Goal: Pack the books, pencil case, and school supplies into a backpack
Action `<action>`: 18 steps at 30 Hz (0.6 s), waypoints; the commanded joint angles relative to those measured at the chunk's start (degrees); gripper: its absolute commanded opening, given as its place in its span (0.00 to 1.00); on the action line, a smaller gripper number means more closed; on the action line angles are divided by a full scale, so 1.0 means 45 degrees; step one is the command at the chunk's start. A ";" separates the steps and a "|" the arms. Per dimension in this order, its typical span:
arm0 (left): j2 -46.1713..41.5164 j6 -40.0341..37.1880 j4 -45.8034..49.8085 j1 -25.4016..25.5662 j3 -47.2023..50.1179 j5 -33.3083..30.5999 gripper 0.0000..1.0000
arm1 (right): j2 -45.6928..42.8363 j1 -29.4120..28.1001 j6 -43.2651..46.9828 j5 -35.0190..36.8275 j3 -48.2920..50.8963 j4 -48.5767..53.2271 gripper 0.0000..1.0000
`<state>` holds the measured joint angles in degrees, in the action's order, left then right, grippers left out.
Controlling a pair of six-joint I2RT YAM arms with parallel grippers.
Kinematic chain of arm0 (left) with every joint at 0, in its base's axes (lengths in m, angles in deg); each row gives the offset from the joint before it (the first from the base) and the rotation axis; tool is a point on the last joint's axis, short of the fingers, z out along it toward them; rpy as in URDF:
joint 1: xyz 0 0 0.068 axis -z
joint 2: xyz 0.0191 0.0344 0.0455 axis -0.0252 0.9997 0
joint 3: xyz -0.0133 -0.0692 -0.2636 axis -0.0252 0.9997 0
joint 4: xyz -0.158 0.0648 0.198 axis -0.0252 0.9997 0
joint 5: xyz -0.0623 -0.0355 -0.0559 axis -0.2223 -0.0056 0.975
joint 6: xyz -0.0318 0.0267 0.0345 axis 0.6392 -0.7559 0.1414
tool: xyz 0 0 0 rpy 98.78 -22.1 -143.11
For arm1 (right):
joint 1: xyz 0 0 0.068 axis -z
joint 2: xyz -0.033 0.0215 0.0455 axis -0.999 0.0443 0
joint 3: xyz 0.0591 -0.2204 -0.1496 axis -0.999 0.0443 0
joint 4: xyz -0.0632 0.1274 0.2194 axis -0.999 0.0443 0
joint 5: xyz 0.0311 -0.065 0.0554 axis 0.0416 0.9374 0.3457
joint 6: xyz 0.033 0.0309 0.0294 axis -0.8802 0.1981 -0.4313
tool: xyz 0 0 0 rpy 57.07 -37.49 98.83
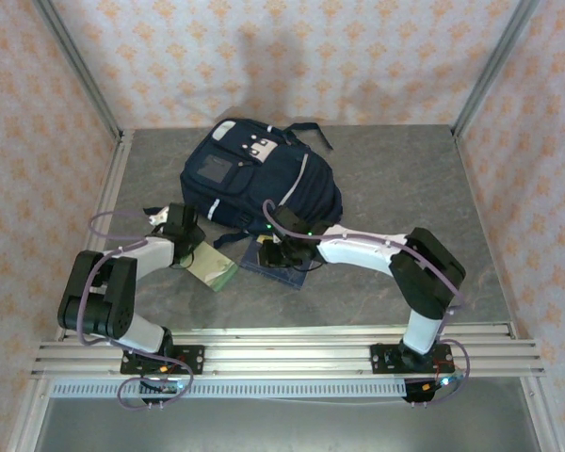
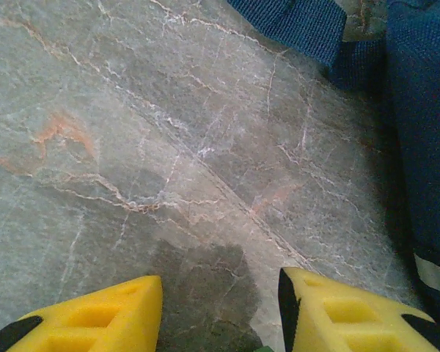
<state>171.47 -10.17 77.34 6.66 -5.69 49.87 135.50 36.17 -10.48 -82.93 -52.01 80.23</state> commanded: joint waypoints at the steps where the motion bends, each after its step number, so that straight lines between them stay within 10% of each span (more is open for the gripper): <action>1: -0.0390 0.0761 0.0029 0.0071 0.0617 0.1383 0.46 | -0.0119 0.0230 0.0224 0.1111 0.0393 0.0586 0.25; 18: -0.4491 0.2123 0.1298 0.0705 0.3652 0.2664 0.46 | -0.0664 0.2004 0.0460 0.1073 0.0728 0.1682 0.39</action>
<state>153.04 -2.85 77.73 7.88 8.67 59.84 136.04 44.61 -9.56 -80.09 -49.11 83.99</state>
